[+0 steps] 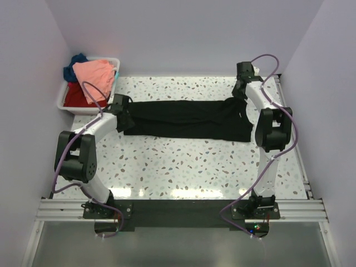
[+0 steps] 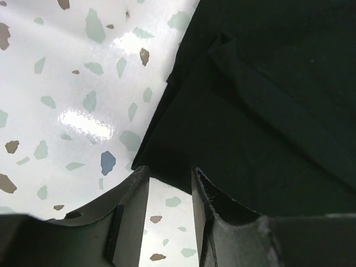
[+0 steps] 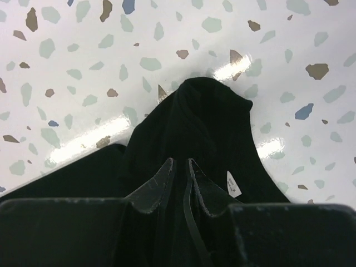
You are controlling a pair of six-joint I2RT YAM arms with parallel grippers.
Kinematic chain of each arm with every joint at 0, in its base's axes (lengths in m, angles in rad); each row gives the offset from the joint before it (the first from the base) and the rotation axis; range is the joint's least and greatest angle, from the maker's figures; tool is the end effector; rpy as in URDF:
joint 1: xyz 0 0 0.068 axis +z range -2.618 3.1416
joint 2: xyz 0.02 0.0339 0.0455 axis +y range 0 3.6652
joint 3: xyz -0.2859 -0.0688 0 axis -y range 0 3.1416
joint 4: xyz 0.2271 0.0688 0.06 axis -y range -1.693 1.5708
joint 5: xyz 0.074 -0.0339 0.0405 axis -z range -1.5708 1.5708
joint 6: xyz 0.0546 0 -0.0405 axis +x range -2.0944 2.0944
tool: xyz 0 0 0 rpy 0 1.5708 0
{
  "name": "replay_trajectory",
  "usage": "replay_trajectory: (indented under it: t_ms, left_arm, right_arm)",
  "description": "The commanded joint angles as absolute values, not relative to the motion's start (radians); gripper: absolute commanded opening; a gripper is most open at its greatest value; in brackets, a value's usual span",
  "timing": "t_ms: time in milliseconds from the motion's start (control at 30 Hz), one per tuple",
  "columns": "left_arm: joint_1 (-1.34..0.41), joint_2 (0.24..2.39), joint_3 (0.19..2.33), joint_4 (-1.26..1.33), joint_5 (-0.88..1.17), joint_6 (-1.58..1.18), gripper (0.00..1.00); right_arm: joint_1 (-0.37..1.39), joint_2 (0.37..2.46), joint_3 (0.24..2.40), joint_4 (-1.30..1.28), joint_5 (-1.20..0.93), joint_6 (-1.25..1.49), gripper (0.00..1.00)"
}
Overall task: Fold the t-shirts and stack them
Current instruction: Fold the tshirt
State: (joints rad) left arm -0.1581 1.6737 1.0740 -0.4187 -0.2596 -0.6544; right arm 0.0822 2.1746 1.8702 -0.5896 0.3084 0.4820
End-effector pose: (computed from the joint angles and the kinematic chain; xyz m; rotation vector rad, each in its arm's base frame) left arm 0.3352 -0.0393 0.2113 -0.7137 2.4347 0.0200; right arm 0.4956 0.0242 0.2398 0.6073 2.3340 -0.1236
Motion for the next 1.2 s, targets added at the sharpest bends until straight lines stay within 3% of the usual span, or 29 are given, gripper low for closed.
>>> replay_trajectory:
  t_ms: [0,433,700,967,1167]
  left_arm:
    - [-0.152,1.664,1.048,-0.319,-0.239,-0.664,0.41]
    - [-0.129,1.756,1.195,-0.261,-0.282,-0.689,0.57]
    - [-0.100,1.864,1.284,-0.247,-0.262,-0.729,0.58]
    - [-0.098,1.960,1.384,-0.249,-0.222,-0.735,0.44]
    - [-0.097,1.968,1.404,-0.258,-0.225,-0.730,0.21]
  right_arm:
    - [0.097,2.074,1.895,-0.566,0.250,0.440,0.17]
    - [0.144,1.965,1.750,-0.586,0.259,0.416,0.18]
    - [0.144,1.965,1.727,-0.587,0.256,0.431,0.18]
    - [0.146,1.988,1.764,-0.623,0.307,0.423,0.17]
    - [0.143,1.993,1.769,-0.634,0.345,0.433,0.17]
